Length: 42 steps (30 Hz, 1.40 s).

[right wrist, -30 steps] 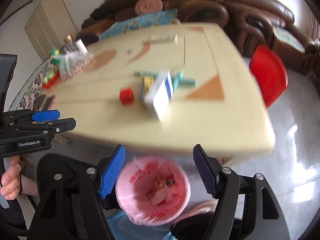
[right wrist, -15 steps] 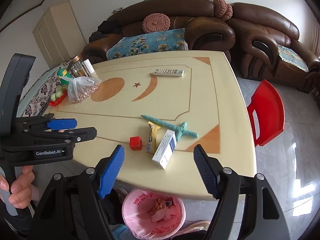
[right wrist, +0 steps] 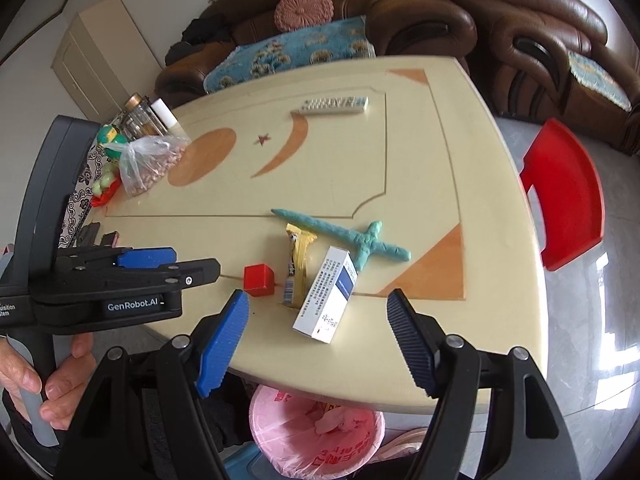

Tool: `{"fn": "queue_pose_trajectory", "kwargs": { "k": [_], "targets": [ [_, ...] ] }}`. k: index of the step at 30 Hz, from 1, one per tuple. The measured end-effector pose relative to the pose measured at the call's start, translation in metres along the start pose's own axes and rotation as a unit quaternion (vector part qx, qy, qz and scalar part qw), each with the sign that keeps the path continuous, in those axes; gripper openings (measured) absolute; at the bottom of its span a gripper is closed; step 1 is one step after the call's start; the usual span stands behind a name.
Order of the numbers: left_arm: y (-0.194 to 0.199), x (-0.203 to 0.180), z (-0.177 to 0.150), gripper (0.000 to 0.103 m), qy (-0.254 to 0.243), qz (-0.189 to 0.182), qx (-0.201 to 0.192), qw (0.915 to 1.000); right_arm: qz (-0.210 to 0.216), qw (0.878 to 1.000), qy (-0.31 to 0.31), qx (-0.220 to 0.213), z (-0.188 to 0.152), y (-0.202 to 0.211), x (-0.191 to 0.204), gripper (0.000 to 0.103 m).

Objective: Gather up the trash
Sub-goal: 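Raise both open tools back up over the table, then grasp the red cube with the left tool while the right tool grasps the white medicine box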

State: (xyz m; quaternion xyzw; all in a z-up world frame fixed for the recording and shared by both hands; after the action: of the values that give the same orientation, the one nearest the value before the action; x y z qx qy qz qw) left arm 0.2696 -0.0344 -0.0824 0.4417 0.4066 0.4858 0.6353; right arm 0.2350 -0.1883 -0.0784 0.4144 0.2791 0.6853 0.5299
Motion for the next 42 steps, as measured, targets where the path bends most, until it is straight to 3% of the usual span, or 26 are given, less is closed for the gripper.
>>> {"fn": "queue_pose_trajectory", "kwargs": {
  "k": [18,33,42],
  "targets": [
    [-0.079,0.015,0.019,0.061,0.036,0.002,0.064,0.9973,0.0,0.998,-0.007,0.056,0.001,-0.075,-0.006,0.07],
    [-0.112,0.028,0.026,0.061,0.058,-0.002,0.092,0.9941,-0.04,0.996,0.01,0.075,0.002,-0.12,-0.007,0.07],
    [-0.124,0.033,0.034,0.061,0.07,-0.009,0.097,0.9928,-0.058,0.995,0.02,0.084,0.003,-0.136,-0.01,0.055]
  ]
}}
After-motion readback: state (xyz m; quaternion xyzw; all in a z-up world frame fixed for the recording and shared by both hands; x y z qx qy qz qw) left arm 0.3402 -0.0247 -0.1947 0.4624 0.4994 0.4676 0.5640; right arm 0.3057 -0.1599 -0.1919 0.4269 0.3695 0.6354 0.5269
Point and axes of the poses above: each gripper's, at about its wrist camera, not at the fingertips, and y roughly against the way its jaws point, x to its left, z to its top, the point moved 2 cm from there along -y, roughly the way its jaws point
